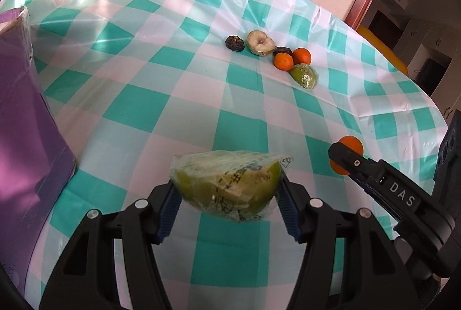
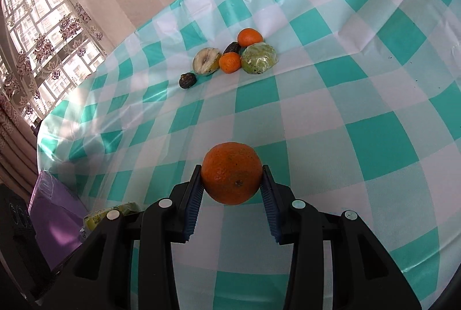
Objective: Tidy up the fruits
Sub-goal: 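Carry the green fruit and orange over the box with both tools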
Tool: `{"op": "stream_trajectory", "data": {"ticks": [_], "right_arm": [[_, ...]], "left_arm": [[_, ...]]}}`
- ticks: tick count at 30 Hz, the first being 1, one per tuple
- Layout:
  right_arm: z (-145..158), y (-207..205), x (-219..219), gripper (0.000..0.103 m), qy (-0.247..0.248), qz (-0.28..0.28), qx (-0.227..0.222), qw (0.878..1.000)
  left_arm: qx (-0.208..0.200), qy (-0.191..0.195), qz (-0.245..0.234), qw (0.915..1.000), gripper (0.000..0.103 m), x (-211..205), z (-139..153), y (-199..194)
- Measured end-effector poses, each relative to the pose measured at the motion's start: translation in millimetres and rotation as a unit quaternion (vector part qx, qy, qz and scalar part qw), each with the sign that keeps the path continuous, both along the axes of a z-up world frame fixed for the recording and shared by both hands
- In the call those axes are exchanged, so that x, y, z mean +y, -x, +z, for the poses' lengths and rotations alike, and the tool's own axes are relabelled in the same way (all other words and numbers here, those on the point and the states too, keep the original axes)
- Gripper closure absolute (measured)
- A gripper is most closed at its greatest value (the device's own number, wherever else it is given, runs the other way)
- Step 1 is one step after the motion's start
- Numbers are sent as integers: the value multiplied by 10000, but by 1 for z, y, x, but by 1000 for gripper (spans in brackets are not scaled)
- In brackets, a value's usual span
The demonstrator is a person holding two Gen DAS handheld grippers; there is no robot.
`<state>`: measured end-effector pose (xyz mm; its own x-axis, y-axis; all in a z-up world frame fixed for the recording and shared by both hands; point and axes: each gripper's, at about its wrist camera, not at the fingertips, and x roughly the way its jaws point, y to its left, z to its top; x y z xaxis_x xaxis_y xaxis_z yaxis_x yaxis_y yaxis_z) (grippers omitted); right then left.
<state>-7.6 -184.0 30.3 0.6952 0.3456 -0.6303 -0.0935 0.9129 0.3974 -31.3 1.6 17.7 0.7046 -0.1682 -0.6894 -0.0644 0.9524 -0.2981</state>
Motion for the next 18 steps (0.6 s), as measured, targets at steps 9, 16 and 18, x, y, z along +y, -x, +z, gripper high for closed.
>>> {"op": "stream_trajectory", "data": {"ticks": [9, 16, 18], "right_arm": [[-2, 45, 14, 63, 242, 399, 18, 9989], [1, 59, 18, 63, 261, 411, -62, 9988], [5, 64, 20, 63, 246, 391, -211, 9987]], "left_arm": [[-45, 251, 367, 9990, 43, 31, -2, 48], [-259, -78, 458, 9986, 42, 31, 4, 66], [-453, -249, 589, 9969, 42, 31, 8, 76]]}}
